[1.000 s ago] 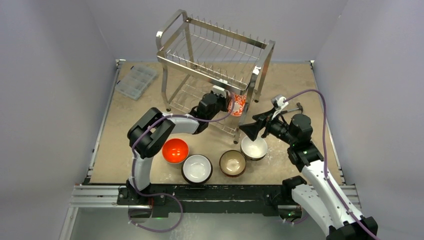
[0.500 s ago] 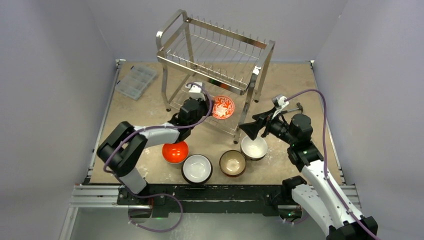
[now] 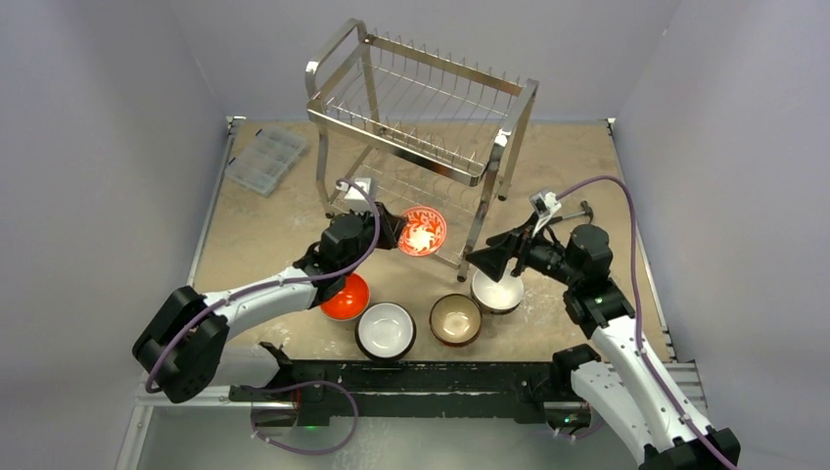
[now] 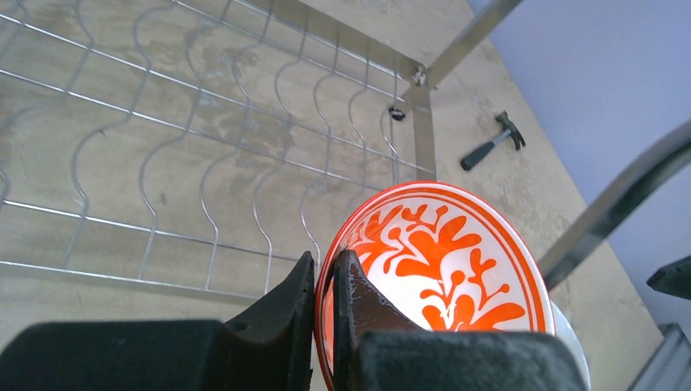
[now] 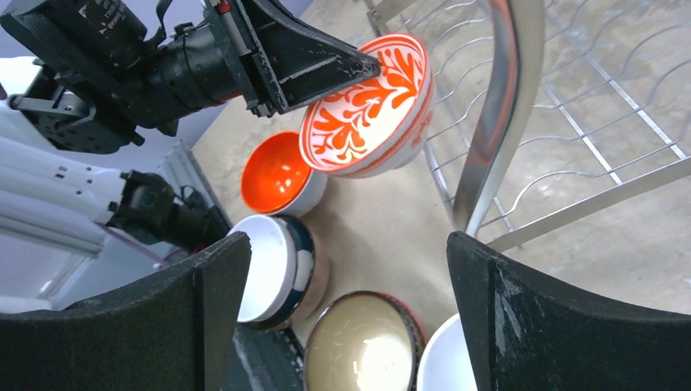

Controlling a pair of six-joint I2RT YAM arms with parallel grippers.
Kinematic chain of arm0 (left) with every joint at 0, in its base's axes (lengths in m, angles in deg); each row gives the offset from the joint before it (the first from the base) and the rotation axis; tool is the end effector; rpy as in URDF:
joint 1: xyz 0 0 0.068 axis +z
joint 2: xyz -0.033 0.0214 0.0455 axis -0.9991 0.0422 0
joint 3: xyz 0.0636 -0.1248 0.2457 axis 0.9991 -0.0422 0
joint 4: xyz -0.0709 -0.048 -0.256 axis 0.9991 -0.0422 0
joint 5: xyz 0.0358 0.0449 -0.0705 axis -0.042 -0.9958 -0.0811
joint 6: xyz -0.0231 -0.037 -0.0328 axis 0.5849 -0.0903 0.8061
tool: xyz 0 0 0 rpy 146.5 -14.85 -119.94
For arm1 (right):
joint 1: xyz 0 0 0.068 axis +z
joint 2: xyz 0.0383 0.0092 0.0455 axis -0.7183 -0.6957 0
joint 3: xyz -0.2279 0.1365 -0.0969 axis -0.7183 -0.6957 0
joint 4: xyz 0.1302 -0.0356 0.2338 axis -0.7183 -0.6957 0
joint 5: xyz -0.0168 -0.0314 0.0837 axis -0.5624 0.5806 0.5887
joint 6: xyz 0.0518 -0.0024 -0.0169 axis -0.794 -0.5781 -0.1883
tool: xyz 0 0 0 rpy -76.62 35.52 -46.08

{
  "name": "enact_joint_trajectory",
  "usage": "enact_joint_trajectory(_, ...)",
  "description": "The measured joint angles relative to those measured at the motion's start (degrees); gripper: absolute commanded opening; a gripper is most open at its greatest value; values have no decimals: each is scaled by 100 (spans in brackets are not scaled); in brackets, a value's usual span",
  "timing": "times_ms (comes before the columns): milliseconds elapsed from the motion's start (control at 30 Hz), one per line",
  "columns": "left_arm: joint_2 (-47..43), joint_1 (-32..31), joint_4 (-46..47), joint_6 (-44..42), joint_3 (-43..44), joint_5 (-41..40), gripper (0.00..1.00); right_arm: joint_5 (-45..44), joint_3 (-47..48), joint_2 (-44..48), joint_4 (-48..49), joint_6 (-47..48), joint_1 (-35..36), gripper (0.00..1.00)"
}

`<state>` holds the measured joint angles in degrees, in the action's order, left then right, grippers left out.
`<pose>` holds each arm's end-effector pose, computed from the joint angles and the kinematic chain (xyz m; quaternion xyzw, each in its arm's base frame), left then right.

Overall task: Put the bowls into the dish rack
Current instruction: Adjust the bowl.

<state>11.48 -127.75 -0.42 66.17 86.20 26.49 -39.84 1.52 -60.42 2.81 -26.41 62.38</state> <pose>0.2262 -0.1830 0.2409 -0.0023 0.7711 -0.3243 0.5480 0.1594 0.0698 0.3063 -0.1616 0.6993 0.4490 0.5322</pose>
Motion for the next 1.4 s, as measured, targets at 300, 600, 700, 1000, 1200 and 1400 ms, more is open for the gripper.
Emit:
enact_joint_trajectory(300,-278,-1156,-398,-188,-66,-380,0,680,-199,0,85,-769,0,89)
enact_joint_trajectory(600,-323,-2269,-772,-546,203,-1388,0,925,-627,-363,249,-1167,2,77)
enact_joint_trajectory(700,-323,-2459,-778,-595,326,-1593,0,946,-686,-501,313,-1174,2,66)
enact_joint_trajectory(1000,-273,-2621,-776,-691,549,-1818,1,835,-758,-719,400,-1174,7,11)
enact_joint_trajectory(1200,-282,-2732,-684,-442,748,-1825,48,428,-772,-796,177,-933,90,0)
enact_joint_trajectory(1400,-767,-2612,-1016,-111,702,-1906,87,568,-774,-748,280,-603,35,0)
